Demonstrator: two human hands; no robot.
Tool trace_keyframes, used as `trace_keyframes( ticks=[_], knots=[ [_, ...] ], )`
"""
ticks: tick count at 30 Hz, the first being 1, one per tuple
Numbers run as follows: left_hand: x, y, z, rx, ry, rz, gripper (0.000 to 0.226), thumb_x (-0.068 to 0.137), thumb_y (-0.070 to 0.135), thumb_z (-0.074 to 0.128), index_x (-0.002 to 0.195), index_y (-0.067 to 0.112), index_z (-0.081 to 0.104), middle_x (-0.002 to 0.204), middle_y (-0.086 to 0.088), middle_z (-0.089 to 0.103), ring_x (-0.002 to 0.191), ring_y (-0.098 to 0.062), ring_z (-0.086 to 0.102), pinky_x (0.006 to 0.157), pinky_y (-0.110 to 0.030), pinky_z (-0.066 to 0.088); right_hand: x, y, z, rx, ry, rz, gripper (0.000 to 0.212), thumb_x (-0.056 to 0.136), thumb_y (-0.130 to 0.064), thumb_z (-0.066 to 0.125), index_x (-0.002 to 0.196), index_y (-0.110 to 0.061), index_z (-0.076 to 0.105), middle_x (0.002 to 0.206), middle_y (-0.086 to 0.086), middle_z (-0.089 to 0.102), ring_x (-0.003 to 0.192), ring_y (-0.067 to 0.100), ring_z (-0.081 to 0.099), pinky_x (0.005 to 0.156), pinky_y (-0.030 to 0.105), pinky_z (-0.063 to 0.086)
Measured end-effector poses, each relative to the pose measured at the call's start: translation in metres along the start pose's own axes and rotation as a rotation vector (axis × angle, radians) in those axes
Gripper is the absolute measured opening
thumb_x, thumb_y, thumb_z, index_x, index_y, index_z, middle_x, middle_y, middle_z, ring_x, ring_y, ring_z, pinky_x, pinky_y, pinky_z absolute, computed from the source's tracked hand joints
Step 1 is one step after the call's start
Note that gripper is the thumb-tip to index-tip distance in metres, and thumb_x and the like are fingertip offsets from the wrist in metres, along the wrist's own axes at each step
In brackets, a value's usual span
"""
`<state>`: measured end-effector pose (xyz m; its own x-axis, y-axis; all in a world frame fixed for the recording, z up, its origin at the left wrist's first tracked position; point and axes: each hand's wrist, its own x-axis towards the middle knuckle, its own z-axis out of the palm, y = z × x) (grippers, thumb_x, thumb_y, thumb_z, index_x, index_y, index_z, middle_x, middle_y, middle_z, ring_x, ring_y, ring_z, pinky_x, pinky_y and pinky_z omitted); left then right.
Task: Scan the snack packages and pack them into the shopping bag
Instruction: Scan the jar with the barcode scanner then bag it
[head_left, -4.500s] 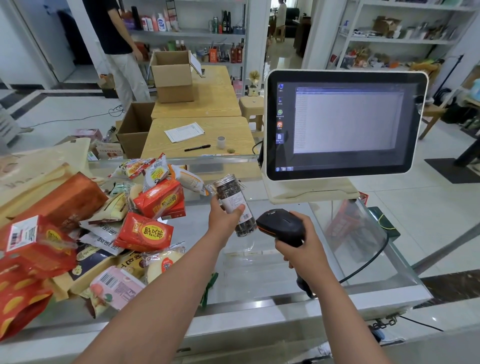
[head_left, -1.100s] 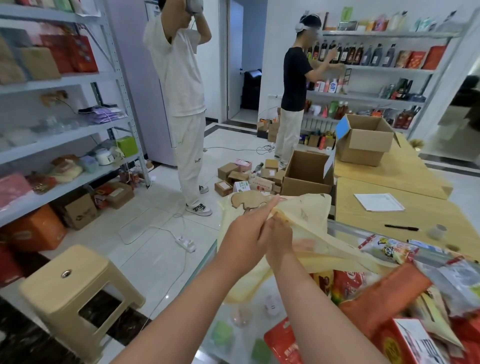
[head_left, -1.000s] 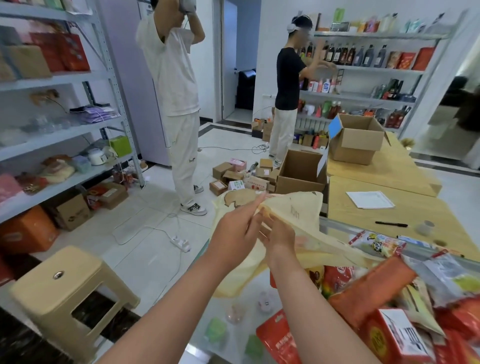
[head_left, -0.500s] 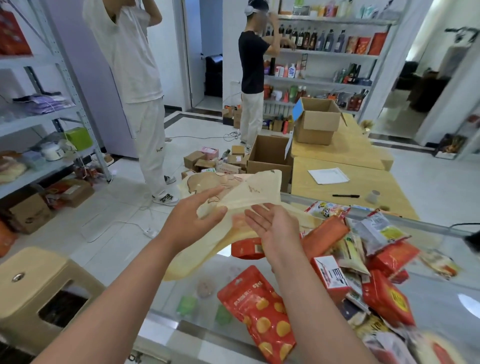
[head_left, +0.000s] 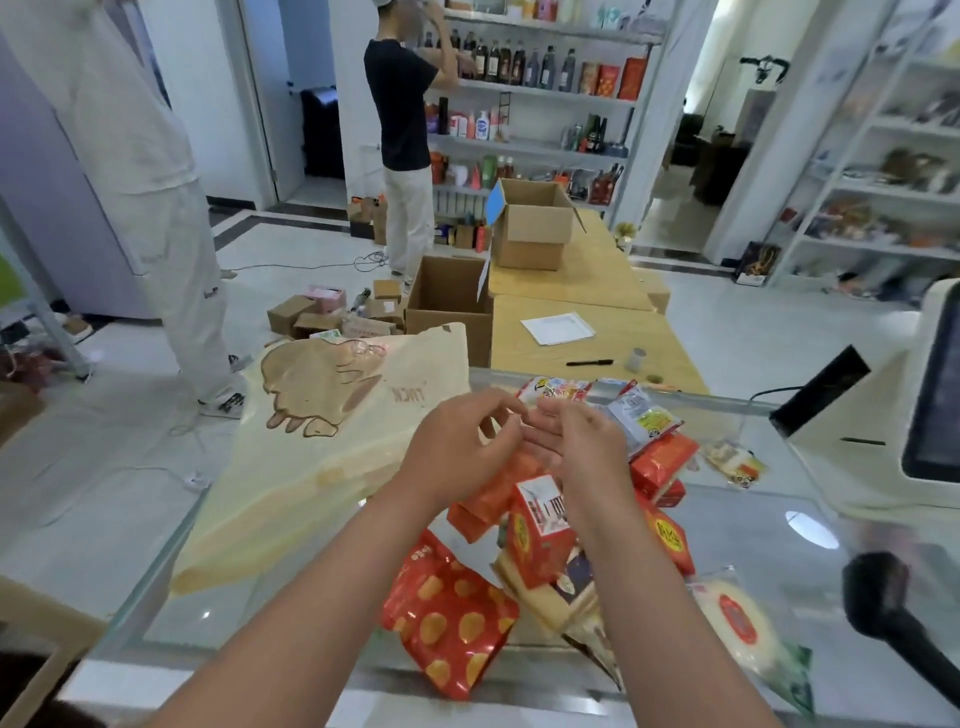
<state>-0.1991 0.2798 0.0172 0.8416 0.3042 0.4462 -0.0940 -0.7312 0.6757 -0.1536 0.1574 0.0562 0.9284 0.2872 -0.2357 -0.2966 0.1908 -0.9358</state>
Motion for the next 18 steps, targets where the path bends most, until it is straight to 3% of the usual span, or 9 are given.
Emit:
trace_keyframes(
  ticks=[7, 11, 13, 18],
  knots=[
    [0.024, 0.045, 0.074, 0.044, -0.13, -0.023, 0.018, 0.091, 0.028, 0.053, 0.101, 0.028, 0.068, 0.082, 0.012, 0.064, 0.074, -0.003, 0.056, 0.067, -0.024, 0.046, 0.029, -0.008, -0.088, 0.006, 0.087, -0.005, 0.017, 0.096, -0.007, 0.046, 0.097, -0.002, 0.063, 0.09, 0.015, 0.071, 0.078, 0.024, 0.072, 0.068, 0.029, 0.058],
    [0.037, 0.07, 0.126, 0.076, -0.22, -0.059, 0.022, 0.091, 0.029, 0.052, 0.108, 0.029, 0.066, 0.089, 0.01, 0.067, 0.078, -0.005, 0.061, 0.072, -0.026, 0.05, 0.052, -0.013, -0.145, 0.039, 0.116, 0.056, 0.017, 0.096, -0.005, 0.046, 0.098, 0.0, 0.062, 0.089, 0.016, 0.069, 0.078, 0.025, 0.07, 0.064, 0.029, 0.058],
    [0.042, 0.079, 0.151, 0.109, -0.306, -0.121, 0.024, 0.093, 0.029, 0.053, 0.115, 0.028, 0.062, 0.099, 0.009, 0.066, 0.087, -0.008, 0.06, 0.075, -0.026, 0.049, 0.064, -0.014, -0.172, 0.042, 0.113, 0.083, 0.016, 0.096, -0.005, 0.047, 0.094, -0.001, 0.062, 0.087, 0.017, 0.068, 0.075, 0.025, 0.07, 0.062, 0.027, 0.059],
    [0.052, 0.087, 0.2, 0.356, -0.316, -0.276, 0.051, 0.09, 0.035, 0.06, 0.137, 0.02, 0.048, 0.13, -0.003, 0.058, 0.116, -0.02, 0.055, 0.093, -0.032, 0.046, 0.088, -0.016, -0.228, 0.007, 0.093, 0.136, 0.018, 0.095, -0.006, 0.048, 0.098, 0.001, 0.064, 0.086, 0.018, 0.069, 0.075, 0.026, 0.068, 0.058, 0.025, 0.056]
  ],
)
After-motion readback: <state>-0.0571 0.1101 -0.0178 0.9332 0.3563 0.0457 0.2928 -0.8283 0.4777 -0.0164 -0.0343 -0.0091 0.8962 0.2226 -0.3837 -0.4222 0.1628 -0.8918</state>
